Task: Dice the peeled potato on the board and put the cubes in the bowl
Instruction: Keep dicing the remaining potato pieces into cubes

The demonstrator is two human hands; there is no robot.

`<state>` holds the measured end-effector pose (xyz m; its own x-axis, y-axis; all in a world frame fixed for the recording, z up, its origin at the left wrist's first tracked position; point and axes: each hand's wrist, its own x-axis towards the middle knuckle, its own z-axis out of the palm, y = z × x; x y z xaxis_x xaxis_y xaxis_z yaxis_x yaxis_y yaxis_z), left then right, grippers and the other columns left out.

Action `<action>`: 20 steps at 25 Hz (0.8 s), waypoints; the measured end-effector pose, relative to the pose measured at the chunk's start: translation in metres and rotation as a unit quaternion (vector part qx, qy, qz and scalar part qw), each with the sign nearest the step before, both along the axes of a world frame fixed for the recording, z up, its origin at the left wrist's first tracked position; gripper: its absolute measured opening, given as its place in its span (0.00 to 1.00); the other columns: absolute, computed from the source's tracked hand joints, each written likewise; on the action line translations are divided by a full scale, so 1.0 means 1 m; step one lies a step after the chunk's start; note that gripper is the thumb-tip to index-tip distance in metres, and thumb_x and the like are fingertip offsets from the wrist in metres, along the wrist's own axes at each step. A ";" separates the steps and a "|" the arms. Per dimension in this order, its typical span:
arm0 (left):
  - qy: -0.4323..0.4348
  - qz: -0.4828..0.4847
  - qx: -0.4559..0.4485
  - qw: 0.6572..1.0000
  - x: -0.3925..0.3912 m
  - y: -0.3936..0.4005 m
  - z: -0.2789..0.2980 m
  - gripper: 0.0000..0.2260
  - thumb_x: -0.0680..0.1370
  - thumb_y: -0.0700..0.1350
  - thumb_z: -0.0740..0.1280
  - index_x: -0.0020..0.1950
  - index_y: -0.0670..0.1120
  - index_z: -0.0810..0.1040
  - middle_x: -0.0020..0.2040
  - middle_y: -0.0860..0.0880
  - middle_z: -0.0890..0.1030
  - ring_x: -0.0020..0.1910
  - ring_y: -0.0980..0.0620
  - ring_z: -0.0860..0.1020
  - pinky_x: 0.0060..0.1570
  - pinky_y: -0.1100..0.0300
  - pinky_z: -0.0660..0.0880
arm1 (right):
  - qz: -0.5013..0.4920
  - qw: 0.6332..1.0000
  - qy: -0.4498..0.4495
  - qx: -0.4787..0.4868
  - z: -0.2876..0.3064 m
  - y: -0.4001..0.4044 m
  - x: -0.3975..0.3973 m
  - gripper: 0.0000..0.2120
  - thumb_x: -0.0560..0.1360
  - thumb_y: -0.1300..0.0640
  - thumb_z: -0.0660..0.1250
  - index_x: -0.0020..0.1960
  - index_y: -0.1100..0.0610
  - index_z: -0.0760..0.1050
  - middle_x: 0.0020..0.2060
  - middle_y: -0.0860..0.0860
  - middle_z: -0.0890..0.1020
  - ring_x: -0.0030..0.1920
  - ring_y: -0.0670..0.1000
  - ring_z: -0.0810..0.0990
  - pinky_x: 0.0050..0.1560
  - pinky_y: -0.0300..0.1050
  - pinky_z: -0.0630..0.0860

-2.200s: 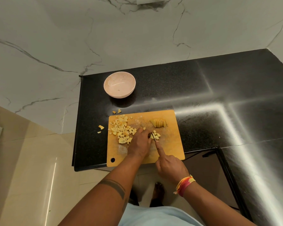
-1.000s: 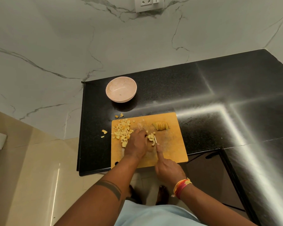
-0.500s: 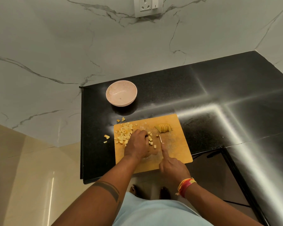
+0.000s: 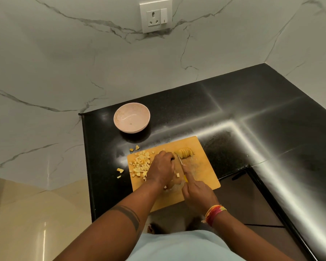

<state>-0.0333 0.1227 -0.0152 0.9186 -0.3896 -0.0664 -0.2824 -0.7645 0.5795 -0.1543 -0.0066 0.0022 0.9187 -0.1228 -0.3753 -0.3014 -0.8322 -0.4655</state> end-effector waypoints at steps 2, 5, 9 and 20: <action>-0.005 0.015 -0.006 1.000 0.008 -0.010 0.002 0.10 0.82 0.46 0.63 0.61 0.47 0.79 0.56 0.49 0.77 0.57 0.48 0.75 0.56 0.52 0.76 | -0.016 1.000 -0.013 0.004 0.003 -0.010 0.005 0.32 0.84 0.50 0.54 0.83 0.42 0.43 0.32 0.49 0.76 0.31 0.50 0.74 0.29 0.45 0.65; 0.016 0.039 -0.004 0.999 0.019 -0.032 0.008 0.16 0.82 0.48 0.66 0.70 0.49 0.74 0.65 0.48 0.73 0.65 0.48 0.72 0.61 0.52 0.75 | -0.008 1.000 -0.012 0.018 0.005 -0.035 0.016 0.32 0.83 0.51 0.54 0.83 0.44 0.45 0.32 0.50 0.77 0.31 0.50 0.74 0.30 0.47 0.68; 0.071 0.054 0.062 0.994 0.032 -0.059 0.005 0.21 0.80 0.48 0.70 0.72 0.49 0.71 0.68 0.48 0.71 0.67 0.46 0.71 0.62 0.50 0.73 | 0.057 0.998 -0.001 0.021 0.004 -0.072 0.032 0.33 0.83 0.52 0.54 0.83 0.44 0.43 0.31 0.50 0.77 0.30 0.50 0.73 0.30 0.48 0.70; 0.084 0.192 0.018 0.978 0.020 -0.083 -0.005 0.15 0.79 0.35 0.64 0.63 0.47 0.78 0.62 0.48 0.77 0.58 0.48 0.75 0.57 0.55 0.74 | 0.124 0.990 -0.025 0.065 -0.005 -0.105 0.032 0.32 0.83 0.52 0.54 0.83 0.42 0.43 0.30 0.49 0.77 0.29 0.52 0.75 0.32 0.53 0.74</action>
